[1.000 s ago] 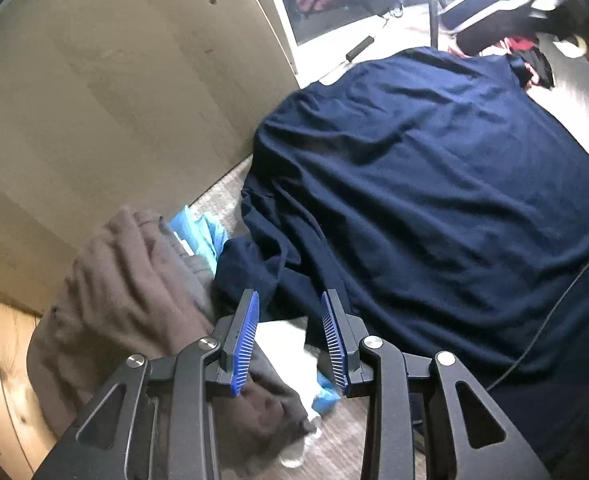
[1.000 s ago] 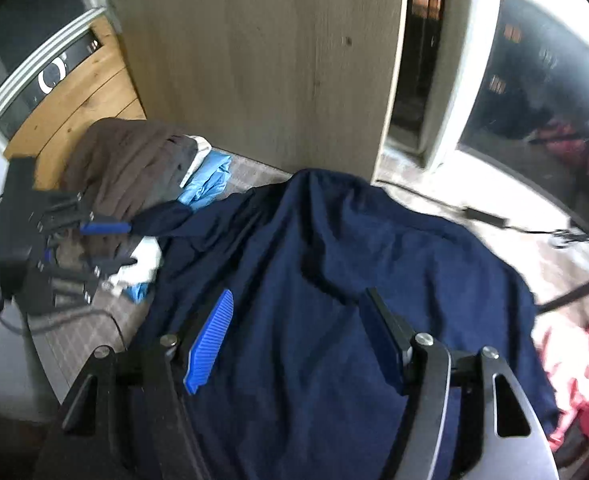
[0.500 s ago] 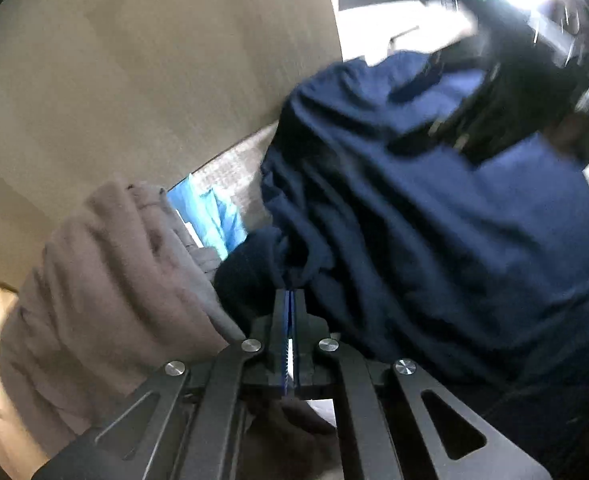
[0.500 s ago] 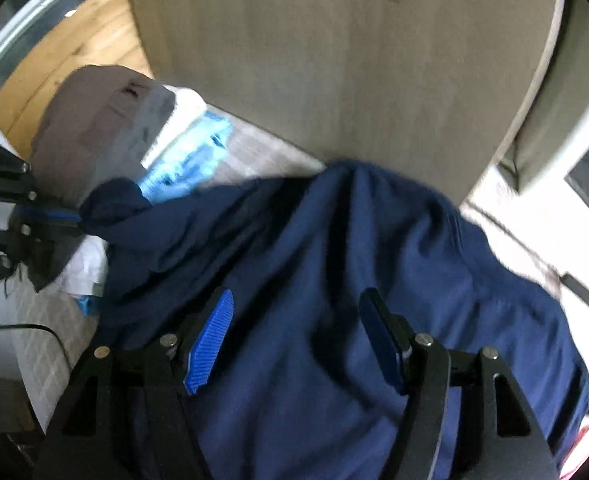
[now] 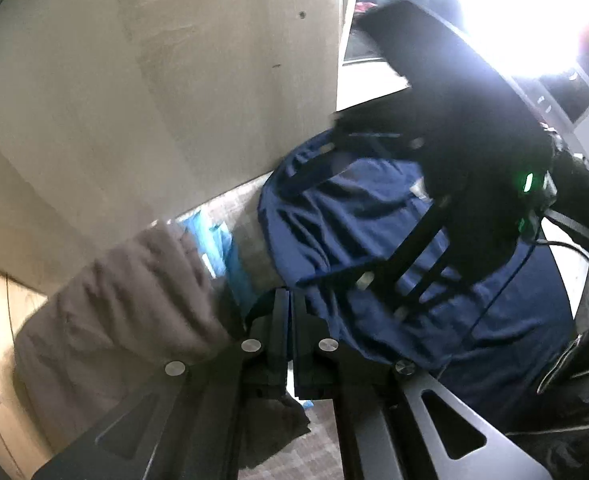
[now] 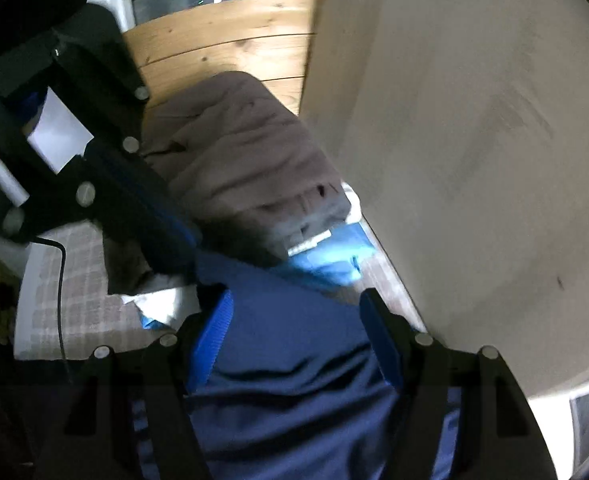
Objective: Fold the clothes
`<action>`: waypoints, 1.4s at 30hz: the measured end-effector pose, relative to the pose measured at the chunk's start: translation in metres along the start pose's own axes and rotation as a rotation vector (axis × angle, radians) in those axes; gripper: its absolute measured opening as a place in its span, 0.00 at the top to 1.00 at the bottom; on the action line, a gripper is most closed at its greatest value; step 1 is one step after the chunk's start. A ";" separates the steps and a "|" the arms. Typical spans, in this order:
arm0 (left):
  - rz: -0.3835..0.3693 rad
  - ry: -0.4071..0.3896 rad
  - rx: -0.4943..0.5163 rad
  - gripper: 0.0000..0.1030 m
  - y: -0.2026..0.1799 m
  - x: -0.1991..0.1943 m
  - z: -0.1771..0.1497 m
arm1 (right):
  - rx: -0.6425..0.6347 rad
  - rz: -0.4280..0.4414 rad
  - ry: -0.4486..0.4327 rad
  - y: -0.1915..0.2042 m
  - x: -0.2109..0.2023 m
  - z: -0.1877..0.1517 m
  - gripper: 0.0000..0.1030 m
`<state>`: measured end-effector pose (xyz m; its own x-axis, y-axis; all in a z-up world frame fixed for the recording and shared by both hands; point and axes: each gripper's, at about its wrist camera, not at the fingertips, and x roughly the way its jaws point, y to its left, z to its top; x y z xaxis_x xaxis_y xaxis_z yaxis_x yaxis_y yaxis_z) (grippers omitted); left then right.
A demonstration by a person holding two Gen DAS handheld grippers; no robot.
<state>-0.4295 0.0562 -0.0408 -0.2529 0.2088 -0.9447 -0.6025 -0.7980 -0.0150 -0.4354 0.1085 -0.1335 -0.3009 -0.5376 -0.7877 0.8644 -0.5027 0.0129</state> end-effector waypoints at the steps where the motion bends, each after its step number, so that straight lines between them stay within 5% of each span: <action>1: 0.006 0.003 0.002 0.99 0.000 0.001 0.003 | -0.013 0.011 0.004 0.000 0.005 0.004 0.37; 4: 0.007 0.006 -0.006 0.99 0.004 0.002 0.005 | 0.000 0.072 -0.006 -0.006 0.013 0.008 0.40; 6: 0.005 0.006 -0.016 0.99 0.005 0.005 0.005 | 0.019 0.134 -0.001 -0.008 0.014 0.009 0.82; 8: -0.008 0.010 -0.017 0.99 0.003 0.005 0.005 | 0.018 0.174 0.017 -0.007 0.015 0.009 0.93; 12: -0.035 0.017 0.018 0.99 -0.010 0.012 0.009 | -0.022 0.141 0.033 -0.002 0.005 0.008 0.87; 13: -0.034 0.017 0.026 0.99 -0.011 0.012 0.010 | -0.032 0.132 0.037 0.000 0.003 0.008 0.79; 14: -0.033 0.018 0.033 0.99 -0.012 0.012 0.011 | -0.041 0.107 0.039 -0.001 0.000 0.009 0.58; 15: -0.032 0.018 0.040 0.99 -0.013 0.012 0.012 | -0.050 0.082 0.042 -0.001 -0.002 0.010 0.48; 22: -0.037 0.005 0.020 1.00 -0.006 0.005 0.011 | -0.064 0.121 0.014 -0.002 -0.005 0.011 0.50; 23: -0.033 0.003 0.016 1.00 -0.004 0.004 0.009 | -0.057 0.121 0.018 -0.005 -0.006 0.009 0.63; 24: -0.028 0.001 0.011 1.00 -0.001 0.004 0.006 | -0.050 0.121 0.022 -0.007 -0.008 0.007 0.96; 25: -0.024 -0.001 0.006 0.98 0.001 0.003 0.004 | -0.043 0.121 0.027 -0.010 -0.010 0.005 1.00; 30: -0.003 -0.011 -0.018 0.68 0.013 0.000 -0.008 | -0.007 0.121 0.048 -0.023 -0.018 -0.006 0.99; 35: 0.005 0.058 -0.015 0.68 0.015 0.025 -0.035 | 0.033 0.116 0.060 -0.036 -0.021 -0.012 0.98; 37: -0.006 0.058 -0.033 0.68 0.016 0.029 -0.042 | 0.050 0.112 0.059 -0.042 -0.019 -0.012 0.88; 39: -0.021 0.045 -0.054 0.68 0.015 0.026 -0.049 | 0.006 0.134 0.064 -0.030 -0.008 -0.006 0.62; 42: -0.032 0.022 -0.083 0.68 0.015 0.014 -0.059 | -0.084 0.143 0.065 -0.006 0.010 0.008 0.47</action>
<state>-0.3980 0.0138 -0.0737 -0.2176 0.2235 -0.9501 -0.5447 -0.8356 -0.0718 -0.4470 0.1007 -0.1363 -0.1483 -0.5536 -0.8194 0.9279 -0.3646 0.0784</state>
